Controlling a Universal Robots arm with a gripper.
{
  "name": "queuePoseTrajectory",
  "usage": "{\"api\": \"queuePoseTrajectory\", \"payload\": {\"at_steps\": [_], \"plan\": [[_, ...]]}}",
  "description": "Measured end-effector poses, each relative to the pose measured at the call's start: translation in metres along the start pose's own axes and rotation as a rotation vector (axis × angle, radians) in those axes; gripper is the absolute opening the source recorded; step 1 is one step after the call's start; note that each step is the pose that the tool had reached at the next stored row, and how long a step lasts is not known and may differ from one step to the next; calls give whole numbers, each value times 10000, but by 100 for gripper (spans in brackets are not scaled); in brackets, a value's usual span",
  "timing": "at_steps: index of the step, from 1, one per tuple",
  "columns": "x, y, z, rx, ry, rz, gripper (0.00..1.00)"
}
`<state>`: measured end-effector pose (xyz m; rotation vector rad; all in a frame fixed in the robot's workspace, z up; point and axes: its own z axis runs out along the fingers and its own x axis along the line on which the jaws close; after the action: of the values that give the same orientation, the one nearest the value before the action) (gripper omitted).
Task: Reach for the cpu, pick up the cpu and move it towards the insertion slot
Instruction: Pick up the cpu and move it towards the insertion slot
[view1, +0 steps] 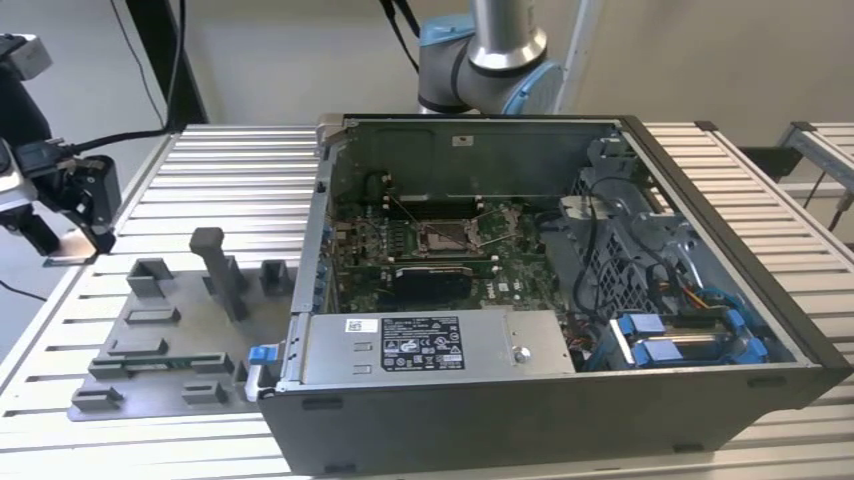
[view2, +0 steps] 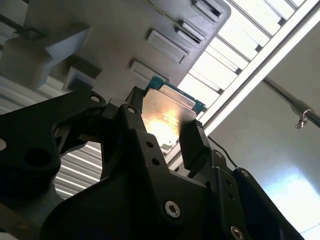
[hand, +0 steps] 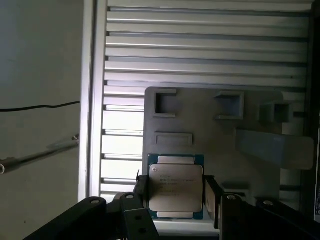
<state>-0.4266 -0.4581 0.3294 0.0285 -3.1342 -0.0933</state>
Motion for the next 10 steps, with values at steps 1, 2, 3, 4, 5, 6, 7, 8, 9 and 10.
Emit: {"api": "queuePoseTrajectory", "payload": {"at_steps": [1,2,3,4,5,6,7,8,9,10], "plan": [[0,0,-7,0,0,0,0],[1,1,-14,0,-1,0,0],[1,1,-22,0,0,0,0],[1,2,-29,0,0,0,0],[2,2,-37,0,-1,0,0],[4,3,-42,-1,-2,0,0],[8,3,-49,0,-1,1,0],[10,3,-54,0,-2,0,0],[10,4,-60,0,-1,0,0],[10,4,-66,0,-1,0,0]]}}
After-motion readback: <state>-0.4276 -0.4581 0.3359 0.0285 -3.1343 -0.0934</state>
